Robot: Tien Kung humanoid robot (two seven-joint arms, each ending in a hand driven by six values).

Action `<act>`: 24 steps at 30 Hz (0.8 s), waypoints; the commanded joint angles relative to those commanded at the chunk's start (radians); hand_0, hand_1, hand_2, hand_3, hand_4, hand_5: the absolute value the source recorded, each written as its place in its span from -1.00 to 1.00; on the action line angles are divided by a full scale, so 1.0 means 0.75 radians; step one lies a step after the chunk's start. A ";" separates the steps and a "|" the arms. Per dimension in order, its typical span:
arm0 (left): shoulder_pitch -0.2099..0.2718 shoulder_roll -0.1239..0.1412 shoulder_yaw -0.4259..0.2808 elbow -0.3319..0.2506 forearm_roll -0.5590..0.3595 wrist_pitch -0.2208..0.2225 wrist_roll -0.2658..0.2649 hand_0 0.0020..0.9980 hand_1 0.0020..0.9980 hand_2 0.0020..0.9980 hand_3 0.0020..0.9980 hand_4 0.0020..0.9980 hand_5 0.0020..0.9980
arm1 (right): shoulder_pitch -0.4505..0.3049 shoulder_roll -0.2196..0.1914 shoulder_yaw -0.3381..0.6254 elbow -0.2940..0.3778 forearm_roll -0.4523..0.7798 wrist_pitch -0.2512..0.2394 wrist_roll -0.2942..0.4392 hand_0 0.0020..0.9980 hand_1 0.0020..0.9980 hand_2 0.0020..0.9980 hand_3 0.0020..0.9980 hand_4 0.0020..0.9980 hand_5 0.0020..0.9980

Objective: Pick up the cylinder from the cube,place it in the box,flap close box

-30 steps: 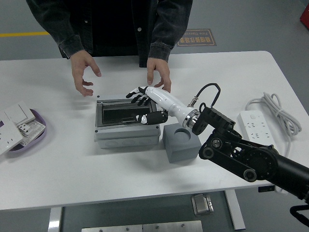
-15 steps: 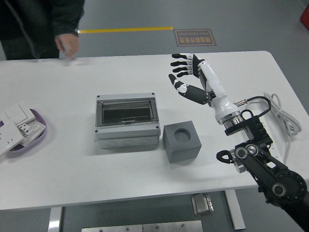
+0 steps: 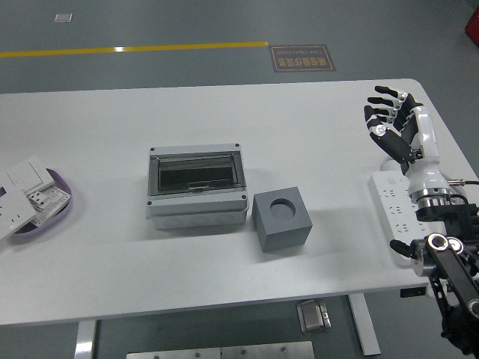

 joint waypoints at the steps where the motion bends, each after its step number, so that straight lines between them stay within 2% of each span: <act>1: -0.002 0.001 -0.001 0.000 0.003 -0.001 -0.001 0.20 0.16 0.11 0.20 0.32 -0.46 | -0.002 0.004 0.004 0.000 0.017 0.004 0.011 0.07 0.10 0.25 0.36 0.29 -0.59; 5: -0.011 0.012 -0.007 0.000 0.015 -0.005 -0.004 0.20 0.16 0.11 0.20 0.32 -0.46 | -0.040 0.021 0.004 -0.006 0.163 0.065 0.129 0.07 0.10 0.25 0.36 0.29 -0.59; 9: -0.014 0.019 -0.014 0.000 0.025 -0.007 -0.003 0.20 0.16 0.11 0.20 0.32 -0.46 | -0.054 0.023 0.015 -0.009 0.302 0.096 0.227 0.12 0.12 0.26 0.37 0.28 -0.59; 12: -0.016 0.022 -0.019 0.000 0.033 -0.009 -0.001 0.20 0.16 0.11 0.20 0.32 -0.46 | -0.048 0.021 0.024 -0.012 0.379 0.097 0.249 0.12 0.12 0.26 0.37 0.28 -0.59; 13: -0.017 0.022 -0.021 0.000 0.035 -0.010 -0.001 0.20 0.16 0.11 0.20 0.32 -0.46 | -0.045 0.022 0.027 -0.014 0.402 0.097 0.257 0.12 0.15 0.25 0.34 0.39 -0.55; 24: -0.008 0.014 -0.031 0.000 0.039 -0.011 0.002 0.20 0.16 0.11 0.20 0.32 -0.46 | -0.039 0.041 0.036 -0.018 0.501 0.100 0.319 0.12 0.15 0.25 0.34 0.40 -0.54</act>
